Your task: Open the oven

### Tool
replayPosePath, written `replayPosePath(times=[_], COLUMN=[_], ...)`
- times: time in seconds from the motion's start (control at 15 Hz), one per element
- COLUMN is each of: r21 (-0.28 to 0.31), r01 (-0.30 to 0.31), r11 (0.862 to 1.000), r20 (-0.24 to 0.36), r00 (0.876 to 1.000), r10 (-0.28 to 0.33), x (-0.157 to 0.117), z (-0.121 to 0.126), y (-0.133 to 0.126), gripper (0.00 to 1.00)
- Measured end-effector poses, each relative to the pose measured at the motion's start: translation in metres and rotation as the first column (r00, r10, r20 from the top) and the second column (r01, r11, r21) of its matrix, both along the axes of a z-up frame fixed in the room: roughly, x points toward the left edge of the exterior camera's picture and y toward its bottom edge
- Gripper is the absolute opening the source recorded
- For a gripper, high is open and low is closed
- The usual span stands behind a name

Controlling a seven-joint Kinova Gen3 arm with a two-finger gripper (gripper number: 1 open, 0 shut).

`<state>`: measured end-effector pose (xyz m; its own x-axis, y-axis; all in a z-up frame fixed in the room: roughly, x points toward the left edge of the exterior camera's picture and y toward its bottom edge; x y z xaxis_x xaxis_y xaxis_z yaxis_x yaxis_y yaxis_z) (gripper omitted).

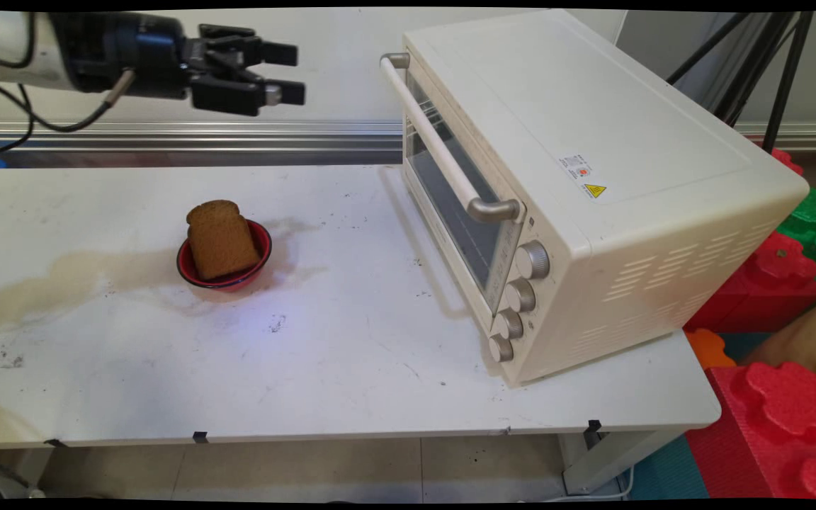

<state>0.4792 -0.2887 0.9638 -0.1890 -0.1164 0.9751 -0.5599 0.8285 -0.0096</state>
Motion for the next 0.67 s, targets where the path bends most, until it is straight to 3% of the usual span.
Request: replayPosePath(times=[0.33, 0.67], r21=[-0.003, -0.003], r01=[-0.008, -0.002], r11=[1.000, 1.000], r20=[-0.016, 0.015], r00=[1.000, 1.000], r10=[0.008, 0.002], x=[-0.034, -0.066], z=[0.000, -0.007], y=[-0.026, -0.053], gripper=[1.00, 1.00])
